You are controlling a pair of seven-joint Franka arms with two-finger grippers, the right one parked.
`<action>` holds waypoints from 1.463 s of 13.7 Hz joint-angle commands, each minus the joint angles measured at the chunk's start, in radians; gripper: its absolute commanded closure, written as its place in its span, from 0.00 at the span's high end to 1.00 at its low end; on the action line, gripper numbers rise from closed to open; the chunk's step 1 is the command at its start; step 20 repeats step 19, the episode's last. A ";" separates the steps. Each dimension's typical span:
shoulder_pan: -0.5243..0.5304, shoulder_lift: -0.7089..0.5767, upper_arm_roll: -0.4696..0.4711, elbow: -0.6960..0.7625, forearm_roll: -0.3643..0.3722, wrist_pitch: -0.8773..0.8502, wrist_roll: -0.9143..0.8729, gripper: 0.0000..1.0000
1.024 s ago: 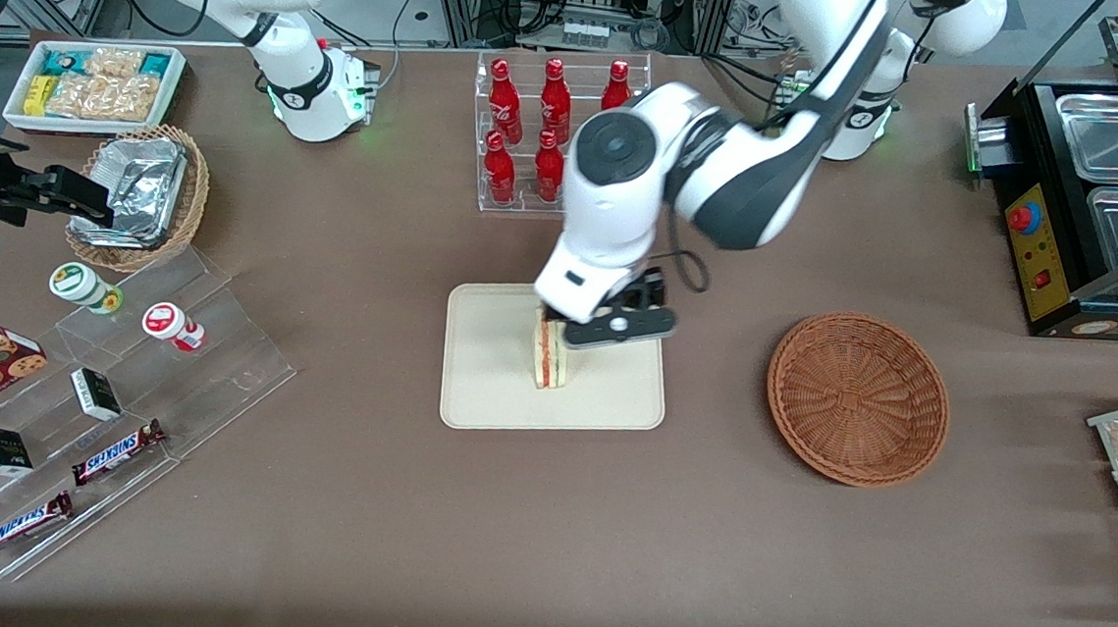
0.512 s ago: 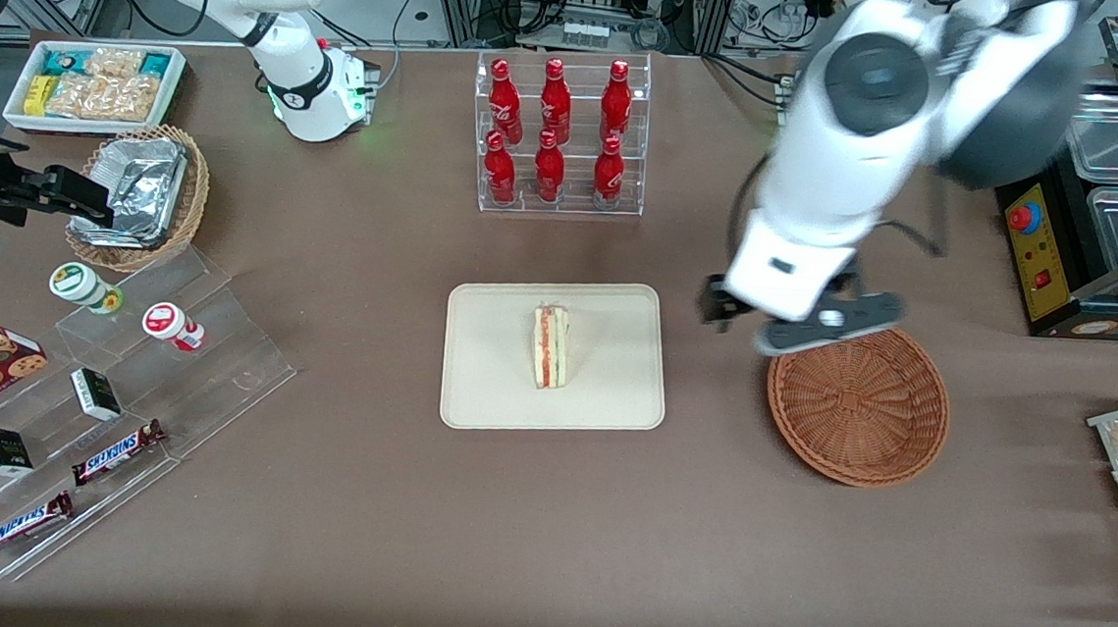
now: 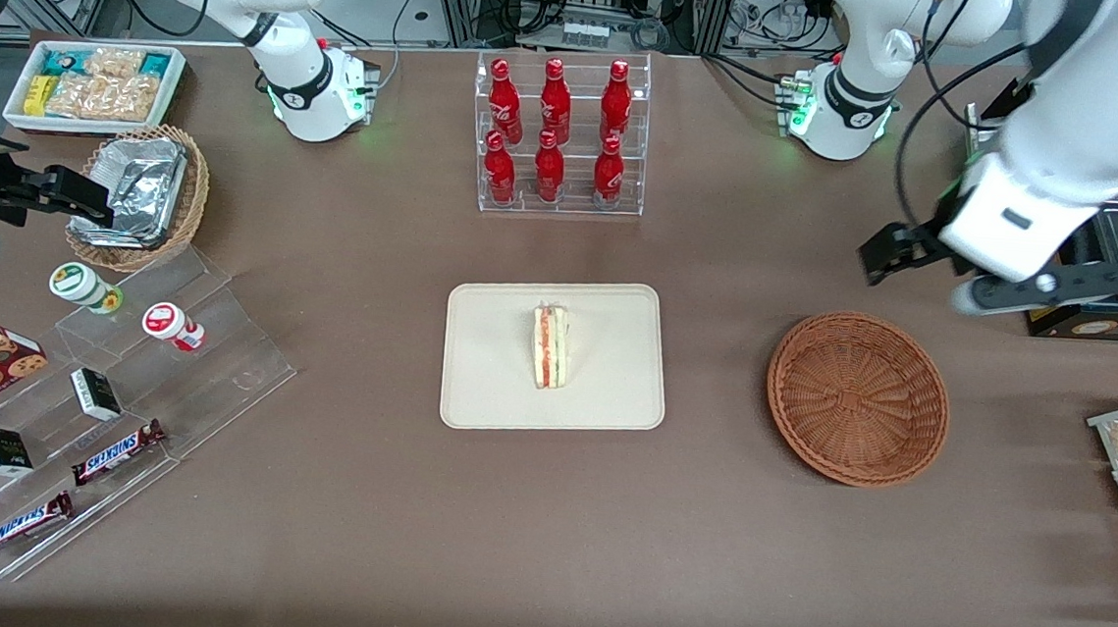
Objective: Place sandwich from basket to tray
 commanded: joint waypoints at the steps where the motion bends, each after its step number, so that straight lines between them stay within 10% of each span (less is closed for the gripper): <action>1: 0.063 -0.044 -0.007 -0.031 -0.016 -0.033 0.109 1.00; 11: 0.335 -0.043 -0.154 0.030 -0.022 -0.064 0.312 1.00; 20: 0.355 -0.038 -0.182 0.027 0.038 -0.052 0.311 1.00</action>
